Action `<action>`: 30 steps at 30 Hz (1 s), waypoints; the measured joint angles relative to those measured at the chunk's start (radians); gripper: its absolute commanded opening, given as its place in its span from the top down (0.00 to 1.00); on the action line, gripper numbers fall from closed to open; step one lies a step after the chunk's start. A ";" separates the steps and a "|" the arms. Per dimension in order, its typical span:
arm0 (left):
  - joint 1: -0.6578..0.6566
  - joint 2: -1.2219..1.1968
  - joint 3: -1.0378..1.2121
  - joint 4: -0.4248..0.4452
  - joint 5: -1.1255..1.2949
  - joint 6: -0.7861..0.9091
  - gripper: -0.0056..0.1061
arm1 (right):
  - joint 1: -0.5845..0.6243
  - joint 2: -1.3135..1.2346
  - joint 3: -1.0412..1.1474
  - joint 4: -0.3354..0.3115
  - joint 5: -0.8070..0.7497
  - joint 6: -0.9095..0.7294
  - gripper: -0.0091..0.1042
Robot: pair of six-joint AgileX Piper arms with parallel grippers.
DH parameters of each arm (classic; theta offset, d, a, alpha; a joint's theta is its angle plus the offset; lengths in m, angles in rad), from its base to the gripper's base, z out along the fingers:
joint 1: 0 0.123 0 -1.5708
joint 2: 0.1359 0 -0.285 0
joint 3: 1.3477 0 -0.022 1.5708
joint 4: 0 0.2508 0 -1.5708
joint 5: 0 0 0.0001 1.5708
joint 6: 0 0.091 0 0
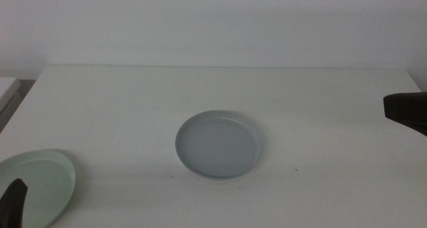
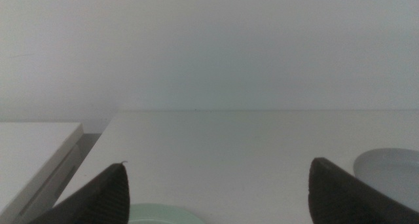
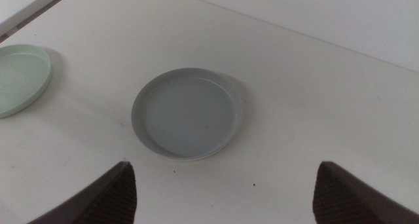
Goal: Stack the three bowls on top of each other.
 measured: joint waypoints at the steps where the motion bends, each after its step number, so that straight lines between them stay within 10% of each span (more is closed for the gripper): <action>1: 0.000 0.000 0.000 0.002 0.000 0.000 0.11 | 0.000 0.000 0.000 0.000 0.000 0.000 0.10; 13: 0.201 0.108 -0.126 0.000 0.078 0.000 0.11 | 0.000 0.000 0.000 0.000 -0.002 0.000 0.10; 30: 0.248 0.797 -0.800 -0.092 0.937 0.073 0.11 | 0.000 0.000 0.000 0.004 -0.002 0.000 0.10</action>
